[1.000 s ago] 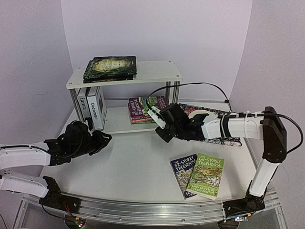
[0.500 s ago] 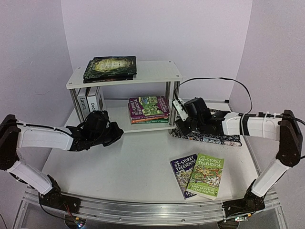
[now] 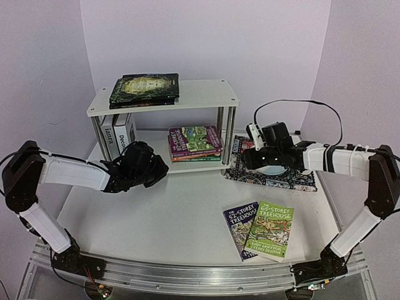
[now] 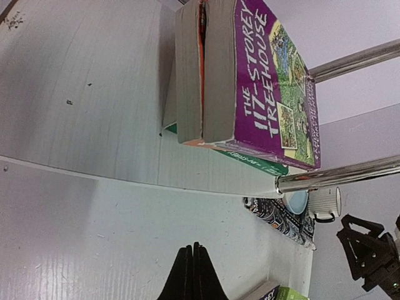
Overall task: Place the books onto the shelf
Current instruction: Adjust the book pile on the shelf.
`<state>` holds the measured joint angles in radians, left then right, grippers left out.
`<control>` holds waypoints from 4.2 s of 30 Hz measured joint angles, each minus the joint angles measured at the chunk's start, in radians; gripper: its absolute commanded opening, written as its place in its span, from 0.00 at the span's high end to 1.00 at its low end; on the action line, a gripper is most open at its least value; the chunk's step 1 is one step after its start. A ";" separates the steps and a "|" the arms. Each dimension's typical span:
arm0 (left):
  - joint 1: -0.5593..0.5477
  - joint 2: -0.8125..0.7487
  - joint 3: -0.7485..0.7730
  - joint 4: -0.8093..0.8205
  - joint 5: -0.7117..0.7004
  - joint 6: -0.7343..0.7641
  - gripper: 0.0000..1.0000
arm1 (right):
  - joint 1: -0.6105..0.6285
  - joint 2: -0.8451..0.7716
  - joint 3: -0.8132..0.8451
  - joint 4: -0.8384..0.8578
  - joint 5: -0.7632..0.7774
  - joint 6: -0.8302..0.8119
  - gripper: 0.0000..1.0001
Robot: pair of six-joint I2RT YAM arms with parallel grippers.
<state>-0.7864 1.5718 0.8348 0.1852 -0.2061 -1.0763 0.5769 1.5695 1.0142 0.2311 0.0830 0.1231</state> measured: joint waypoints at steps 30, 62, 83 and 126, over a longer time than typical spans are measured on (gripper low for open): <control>0.144 0.197 0.201 0.087 -0.049 0.352 1.00 | -0.239 0.214 0.204 0.032 -0.432 0.362 0.60; 0.172 0.379 0.405 0.055 -0.155 0.448 1.00 | -0.243 0.551 0.564 0.031 -0.668 0.474 0.58; 0.219 0.485 0.562 -0.041 -0.134 0.414 1.00 | -0.243 0.709 0.672 0.138 -0.851 0.619 0.47; 0.293 0.531 0.625 -0.074 0.068 0.141 1.00 | -0.243 0.733 0.679 0.247 -0.858 0.714 0.42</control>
<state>-0.4934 2.1033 1.4597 0.1113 -0.1382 -0.9358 0.3344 2.3024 1.6928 0.4778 -0.7750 0.8372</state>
